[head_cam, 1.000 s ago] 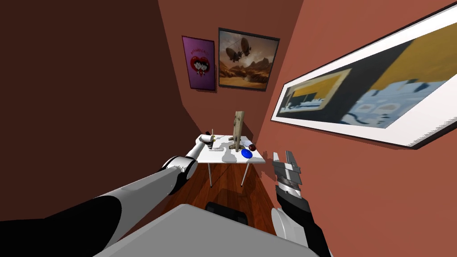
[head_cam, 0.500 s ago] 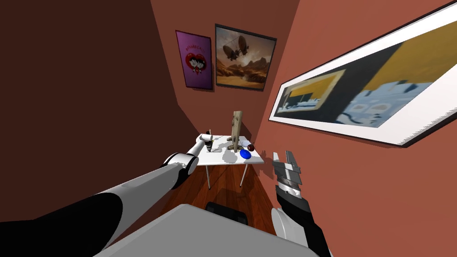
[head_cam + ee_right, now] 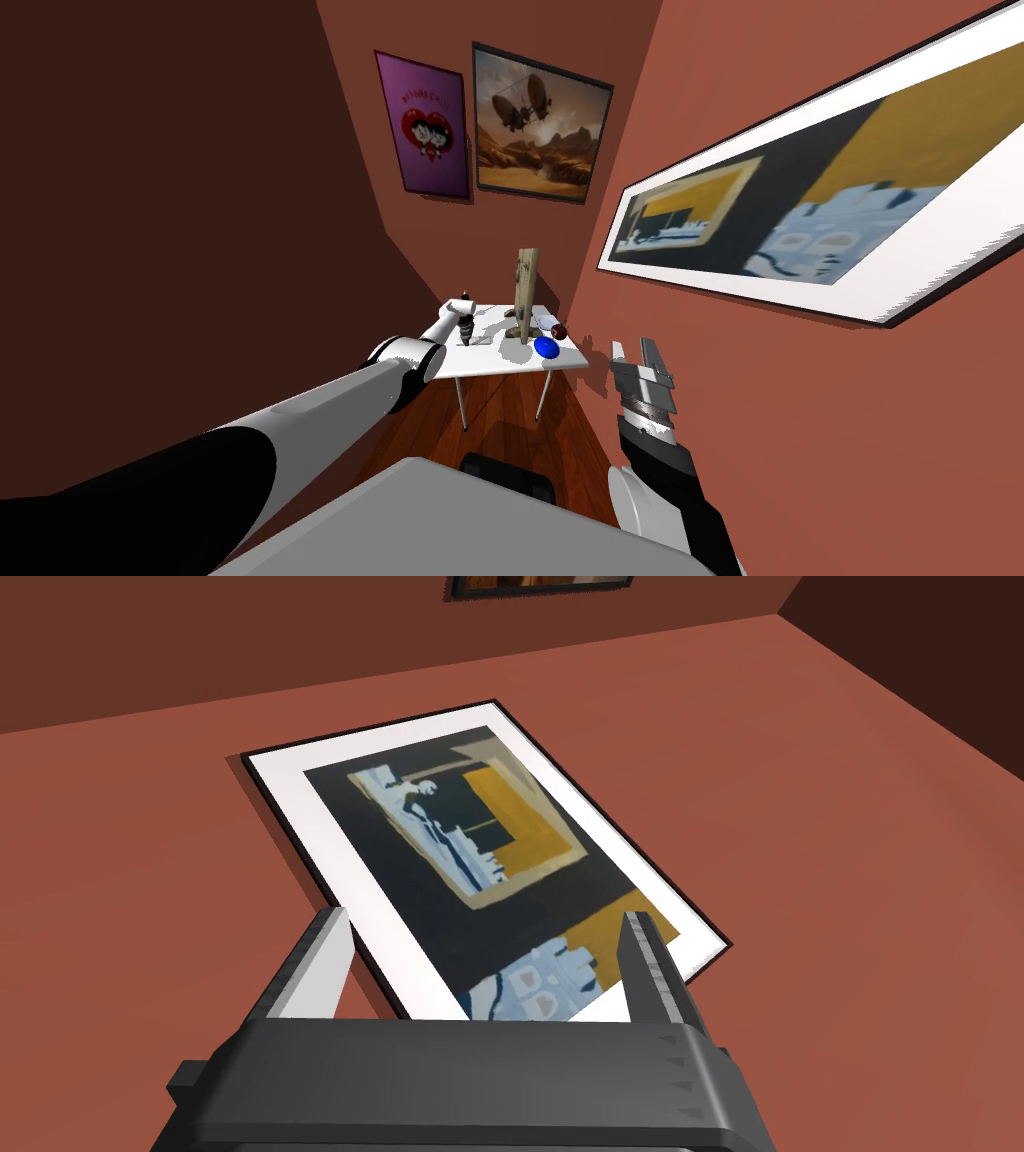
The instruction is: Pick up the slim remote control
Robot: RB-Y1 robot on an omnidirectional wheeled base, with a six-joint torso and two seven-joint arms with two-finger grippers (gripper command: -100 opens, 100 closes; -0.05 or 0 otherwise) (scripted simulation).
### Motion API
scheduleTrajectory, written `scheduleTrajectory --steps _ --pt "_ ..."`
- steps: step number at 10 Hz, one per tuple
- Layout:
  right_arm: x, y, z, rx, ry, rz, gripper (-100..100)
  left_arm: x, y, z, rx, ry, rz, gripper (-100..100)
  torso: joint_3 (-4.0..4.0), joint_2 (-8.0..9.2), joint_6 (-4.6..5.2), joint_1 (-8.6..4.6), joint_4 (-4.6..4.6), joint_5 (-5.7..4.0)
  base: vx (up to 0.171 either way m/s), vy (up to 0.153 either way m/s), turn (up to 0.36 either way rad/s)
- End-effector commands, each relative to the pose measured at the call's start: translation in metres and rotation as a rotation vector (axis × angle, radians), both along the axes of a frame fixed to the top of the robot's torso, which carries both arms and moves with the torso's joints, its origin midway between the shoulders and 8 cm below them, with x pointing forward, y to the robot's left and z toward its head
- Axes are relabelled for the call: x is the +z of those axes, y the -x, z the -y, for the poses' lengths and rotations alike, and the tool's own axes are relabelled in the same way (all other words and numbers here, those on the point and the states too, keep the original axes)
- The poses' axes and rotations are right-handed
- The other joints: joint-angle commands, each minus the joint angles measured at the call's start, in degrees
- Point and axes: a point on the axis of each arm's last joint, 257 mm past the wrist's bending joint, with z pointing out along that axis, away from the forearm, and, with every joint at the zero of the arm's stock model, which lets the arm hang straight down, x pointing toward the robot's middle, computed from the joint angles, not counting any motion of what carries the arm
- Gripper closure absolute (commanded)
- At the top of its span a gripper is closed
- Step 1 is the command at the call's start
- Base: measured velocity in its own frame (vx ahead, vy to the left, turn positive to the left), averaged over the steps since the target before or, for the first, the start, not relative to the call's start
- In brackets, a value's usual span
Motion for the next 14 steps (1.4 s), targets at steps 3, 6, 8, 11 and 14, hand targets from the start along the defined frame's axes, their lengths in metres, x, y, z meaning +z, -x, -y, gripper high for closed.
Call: scheduleTrajectory --steps 3,6,8,11,14 --pt "0.000 0.000 0.000 0.000 0.000 0.000 0 -0.010 0.027 -0.001 0.032 0.023 -0.120 -100 -0.05 -0.09 0.02 0.03 -0.02 0.01 0.069 0.007 -0.082" --pt "0.000 0.000 0.000 0.000 0.000 0.000 0 -0.014 0.046 0.000 0.053 0.040 -0.202 -100 -0.03 -0.06 0.01 0.02 -0.01 0.01 0.059 0.006 -0.065" --pt "0.000 0.000 0.000 0.000 0.000 0.000 0 -0.019 0.060 0.001 0.065 0.050 -0.255 -100 0.04 0.09 -0.02 0.04 0.01 0.02 0.038 0.006 -0.033" --pt "0.000 0.000 0.000 0.000 0.000 0.000 0 -0.018 0.060 0.001 0.064 0.050 -0.255 -100 0.03 0.06 -0.01 0.05 0.01 0.02 0.035 0.010 -0.014" --pt "0.000 0.000 0.000 0.000 0.000 0.000 0 -0.038 0.065 0.002 0.062 0.050 -0.253 -100 0.09 0.16 -0.01 0.03 0.03 0.01 0.012 0.002 0.005"
